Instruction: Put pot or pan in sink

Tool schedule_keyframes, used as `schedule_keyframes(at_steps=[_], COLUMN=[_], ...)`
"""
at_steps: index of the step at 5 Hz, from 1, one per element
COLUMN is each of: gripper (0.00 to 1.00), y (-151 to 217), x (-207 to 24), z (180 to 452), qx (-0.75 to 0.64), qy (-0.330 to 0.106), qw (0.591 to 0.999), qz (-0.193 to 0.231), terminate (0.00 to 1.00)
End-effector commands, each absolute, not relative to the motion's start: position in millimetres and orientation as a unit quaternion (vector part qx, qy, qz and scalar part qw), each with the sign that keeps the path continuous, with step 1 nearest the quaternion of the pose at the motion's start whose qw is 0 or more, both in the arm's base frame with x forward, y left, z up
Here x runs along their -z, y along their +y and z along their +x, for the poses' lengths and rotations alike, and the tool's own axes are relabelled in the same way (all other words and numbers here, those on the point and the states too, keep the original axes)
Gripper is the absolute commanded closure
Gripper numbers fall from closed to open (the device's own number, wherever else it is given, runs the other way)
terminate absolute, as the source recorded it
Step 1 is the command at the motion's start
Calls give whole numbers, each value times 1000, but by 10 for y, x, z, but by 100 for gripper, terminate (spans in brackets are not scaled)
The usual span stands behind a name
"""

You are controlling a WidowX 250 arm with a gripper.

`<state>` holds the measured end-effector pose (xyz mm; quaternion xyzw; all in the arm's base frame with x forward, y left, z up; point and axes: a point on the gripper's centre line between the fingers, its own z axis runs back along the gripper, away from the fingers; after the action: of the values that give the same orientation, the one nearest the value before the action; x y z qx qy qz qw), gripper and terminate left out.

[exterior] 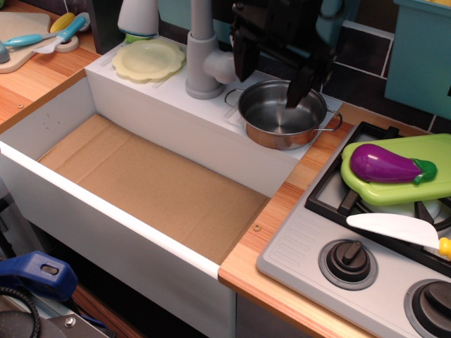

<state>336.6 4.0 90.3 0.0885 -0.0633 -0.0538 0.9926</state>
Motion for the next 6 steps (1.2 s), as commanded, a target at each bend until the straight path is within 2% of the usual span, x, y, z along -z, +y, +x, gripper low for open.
schedule_keyframes(at_steps=[1, 3, 6], gripper=[0, 0, 0], y=[119, 159, 76], x=[-964, -666, -357], z=[3438, 3433, 3495], qx=[170, 222, 248], qy=[-112, -141, -168], qw=[973, 961, 953], qz=[108, 87, 35], terminate=[0, 0, 0])
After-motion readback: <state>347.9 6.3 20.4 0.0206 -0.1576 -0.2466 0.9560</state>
